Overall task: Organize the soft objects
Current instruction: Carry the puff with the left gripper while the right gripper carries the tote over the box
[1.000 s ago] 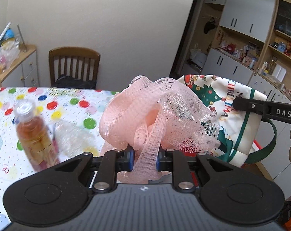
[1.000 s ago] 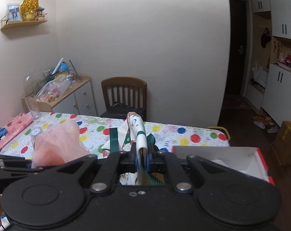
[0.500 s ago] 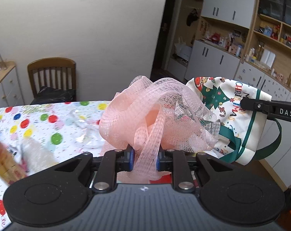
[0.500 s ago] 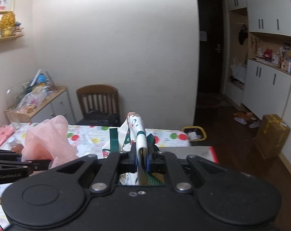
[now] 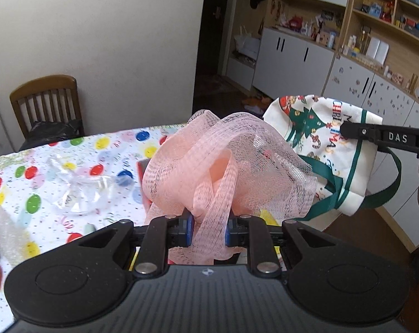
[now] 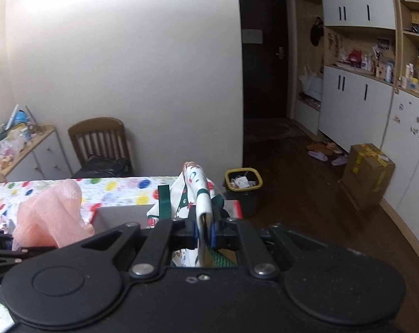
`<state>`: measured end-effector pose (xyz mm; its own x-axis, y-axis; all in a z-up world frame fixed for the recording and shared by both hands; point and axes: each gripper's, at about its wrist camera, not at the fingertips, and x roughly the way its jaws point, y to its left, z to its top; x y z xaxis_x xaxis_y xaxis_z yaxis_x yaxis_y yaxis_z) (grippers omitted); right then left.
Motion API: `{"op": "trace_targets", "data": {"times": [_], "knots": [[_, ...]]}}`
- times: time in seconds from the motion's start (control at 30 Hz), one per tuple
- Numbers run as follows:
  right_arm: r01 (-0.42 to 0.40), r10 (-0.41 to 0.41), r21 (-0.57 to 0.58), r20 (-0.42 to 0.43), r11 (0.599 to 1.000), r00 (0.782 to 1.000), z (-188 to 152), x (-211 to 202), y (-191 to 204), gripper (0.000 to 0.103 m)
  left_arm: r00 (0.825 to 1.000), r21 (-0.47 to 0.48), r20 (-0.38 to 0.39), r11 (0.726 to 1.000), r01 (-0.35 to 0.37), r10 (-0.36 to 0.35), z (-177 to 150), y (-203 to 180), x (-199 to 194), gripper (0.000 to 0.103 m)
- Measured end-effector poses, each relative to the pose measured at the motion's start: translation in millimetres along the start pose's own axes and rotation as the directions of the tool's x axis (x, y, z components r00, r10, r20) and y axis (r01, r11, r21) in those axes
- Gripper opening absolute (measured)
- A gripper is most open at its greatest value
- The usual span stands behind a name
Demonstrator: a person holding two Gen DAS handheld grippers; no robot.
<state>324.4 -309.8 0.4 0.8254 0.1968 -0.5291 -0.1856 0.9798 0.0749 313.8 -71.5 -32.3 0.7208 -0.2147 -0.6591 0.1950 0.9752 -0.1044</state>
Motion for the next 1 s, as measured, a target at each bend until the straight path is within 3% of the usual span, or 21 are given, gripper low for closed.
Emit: {"op": "trace_targets", "data": {"times": [0.37, 0.63, 1.0], "knots": [[0.004, -0.003, 0.011, -0.063, 1.0, 0.998, -10, 52, -23, 0.007, 0.994, 0.026, -0.107, 0.999, -0.027, 0.029, -3, -19, 65, 0.019], [-0.015, 0.006, -0.076, -0.117, 0.997, 0.993, -21, 84, -7, 0.007, 0.984, 0.053, -0.167, 0.998, -0.046, 0.054, -7, -19, 94, 0.019], [-0.073, 0.038, -0.194, -0.176, 0.978, 0.984, -40, 98, 17, 0.007, 0.973, 0.074, -0.223, 0.996, -0.049, 0.064, -12, -27, 113, 0.019]]}}
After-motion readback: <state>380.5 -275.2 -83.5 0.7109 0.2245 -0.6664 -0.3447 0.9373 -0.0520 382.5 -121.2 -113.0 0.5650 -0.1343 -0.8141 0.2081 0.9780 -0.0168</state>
